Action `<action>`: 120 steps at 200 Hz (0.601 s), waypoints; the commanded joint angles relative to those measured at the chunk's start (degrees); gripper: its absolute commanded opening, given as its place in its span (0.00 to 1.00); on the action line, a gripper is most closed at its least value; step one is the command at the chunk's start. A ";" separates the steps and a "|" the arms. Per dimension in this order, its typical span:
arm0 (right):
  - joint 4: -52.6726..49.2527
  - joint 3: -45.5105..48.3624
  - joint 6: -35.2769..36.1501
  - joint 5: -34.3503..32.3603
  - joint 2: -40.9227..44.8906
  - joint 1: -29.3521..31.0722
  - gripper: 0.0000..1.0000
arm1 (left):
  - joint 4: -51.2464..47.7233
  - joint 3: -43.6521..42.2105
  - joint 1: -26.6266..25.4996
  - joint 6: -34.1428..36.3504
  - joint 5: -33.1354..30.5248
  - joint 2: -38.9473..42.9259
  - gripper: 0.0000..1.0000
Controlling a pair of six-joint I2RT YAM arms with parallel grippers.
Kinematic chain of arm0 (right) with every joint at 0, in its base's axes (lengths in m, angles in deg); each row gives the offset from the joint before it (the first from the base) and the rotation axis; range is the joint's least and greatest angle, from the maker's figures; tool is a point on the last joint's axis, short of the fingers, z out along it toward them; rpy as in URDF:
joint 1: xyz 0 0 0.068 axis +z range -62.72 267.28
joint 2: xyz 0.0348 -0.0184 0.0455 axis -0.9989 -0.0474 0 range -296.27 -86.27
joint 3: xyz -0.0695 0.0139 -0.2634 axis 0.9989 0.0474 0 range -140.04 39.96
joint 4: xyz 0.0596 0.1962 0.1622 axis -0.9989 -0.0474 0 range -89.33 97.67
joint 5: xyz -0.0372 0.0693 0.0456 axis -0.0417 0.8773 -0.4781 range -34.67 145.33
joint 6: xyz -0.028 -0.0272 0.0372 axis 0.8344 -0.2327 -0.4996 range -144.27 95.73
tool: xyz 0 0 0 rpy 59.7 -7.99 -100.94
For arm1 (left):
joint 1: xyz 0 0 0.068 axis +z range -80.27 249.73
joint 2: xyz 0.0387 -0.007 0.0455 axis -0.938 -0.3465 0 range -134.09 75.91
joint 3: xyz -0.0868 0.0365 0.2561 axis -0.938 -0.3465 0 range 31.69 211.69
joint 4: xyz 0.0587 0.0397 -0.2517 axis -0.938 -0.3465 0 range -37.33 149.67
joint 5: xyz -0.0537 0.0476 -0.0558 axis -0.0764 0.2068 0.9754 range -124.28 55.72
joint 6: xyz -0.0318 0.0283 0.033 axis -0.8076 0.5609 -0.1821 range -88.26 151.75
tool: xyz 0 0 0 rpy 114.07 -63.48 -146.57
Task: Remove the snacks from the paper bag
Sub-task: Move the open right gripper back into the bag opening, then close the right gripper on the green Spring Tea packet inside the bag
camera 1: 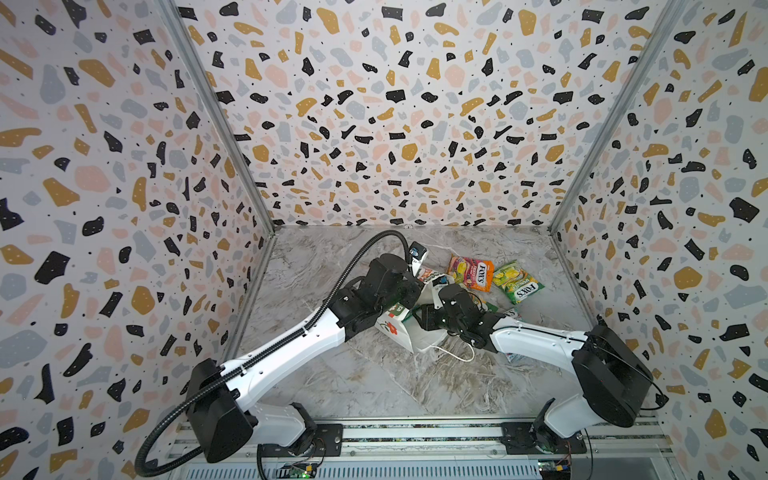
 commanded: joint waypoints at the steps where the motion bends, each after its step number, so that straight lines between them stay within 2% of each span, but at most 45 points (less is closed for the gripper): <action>1: 1.99 -2.33 -0.77 -3.13 -0.28 0.21 0.43 | 2.34 -0.39 -0.10 0.31 -0.26 1.00 0.00; 42: 3.06 -3.31 -0.65 -5.71 -2.77 0.12 0.44 | 2.27 -0.38 -0.14 0.36 -0.20 1.02 0.00; 120: 2.37 -7.29 -0.40 -5.17 -8.17 0.04 0.45 | 2.25 -0.33 -0.14 0.42 -0.05 0.93 0.00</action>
